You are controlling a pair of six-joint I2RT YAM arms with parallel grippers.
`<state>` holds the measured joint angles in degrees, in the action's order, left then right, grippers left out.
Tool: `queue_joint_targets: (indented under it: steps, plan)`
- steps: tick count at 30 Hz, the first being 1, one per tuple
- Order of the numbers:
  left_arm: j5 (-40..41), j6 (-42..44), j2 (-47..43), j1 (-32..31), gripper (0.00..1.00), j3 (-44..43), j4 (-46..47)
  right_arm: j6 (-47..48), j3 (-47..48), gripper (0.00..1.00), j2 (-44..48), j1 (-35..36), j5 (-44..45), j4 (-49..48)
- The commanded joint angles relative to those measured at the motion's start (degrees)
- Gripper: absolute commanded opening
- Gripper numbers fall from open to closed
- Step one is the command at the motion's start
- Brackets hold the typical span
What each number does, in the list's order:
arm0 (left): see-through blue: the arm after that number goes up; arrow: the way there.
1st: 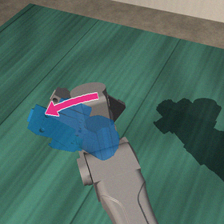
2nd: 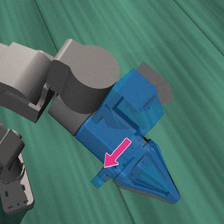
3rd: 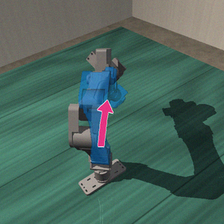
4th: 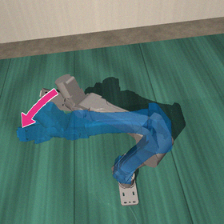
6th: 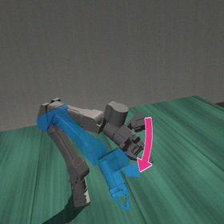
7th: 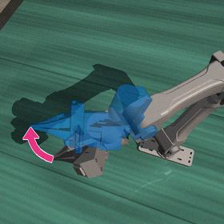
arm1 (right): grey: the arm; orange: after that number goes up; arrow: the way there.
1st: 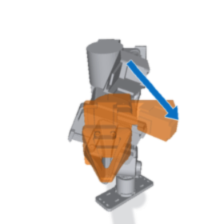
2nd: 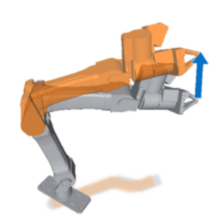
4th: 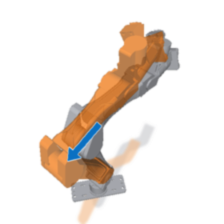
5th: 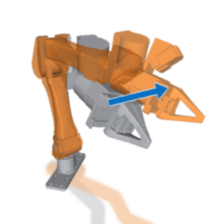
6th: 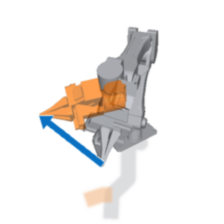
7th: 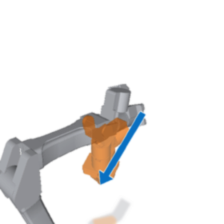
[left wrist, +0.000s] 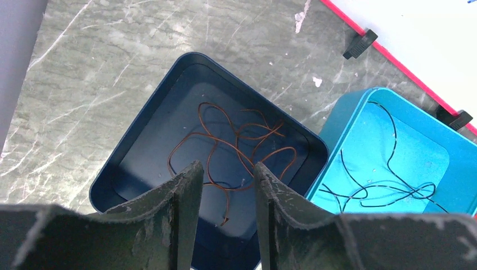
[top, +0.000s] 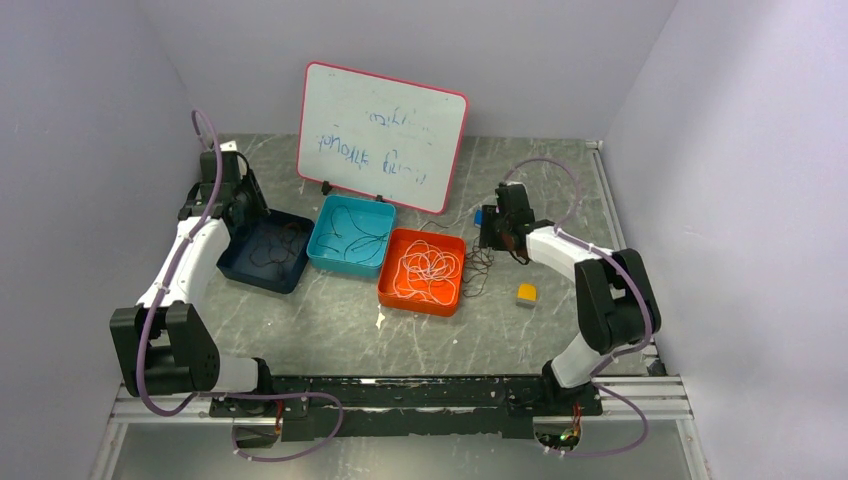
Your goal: Untangle the cables
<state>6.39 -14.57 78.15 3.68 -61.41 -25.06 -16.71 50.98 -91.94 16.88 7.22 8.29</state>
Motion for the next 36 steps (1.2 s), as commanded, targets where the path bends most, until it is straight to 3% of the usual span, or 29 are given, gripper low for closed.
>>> queue_joint_targets:
  steps: [1,15,24,32,36]
  plan:
    - [1.59,0.42,-0.32,-0.26,0.43,-0.39,0.89,3.72,1.84,0.59,-2.10,-0.25,-1.23,0.20]
    - [2.53,1.28,0.20,-0.26,0.42,-1.31,0.60,6.86,2.35,0.58,-6.55,-0.71,-1.85,-9.32]
    - [2.27,1.65,0.48,-0.26,0.42,-2.49,-0.17,7.93,3.45,0.48,-11.32,-1.27,-3.89,-13.92]
    - [1.69,1.34,0.43,-0.24,0.41,-2.24,-0.37,7.27,5.92,0.32,-13.56,-1.65,-5.01,-12.56]
    - [1.76,1.16,-0.11,-0.25,0.41,-2.00,-0.58,6.41,5.45,0.10,-13.02,-1.68,-5.79,-12.82]
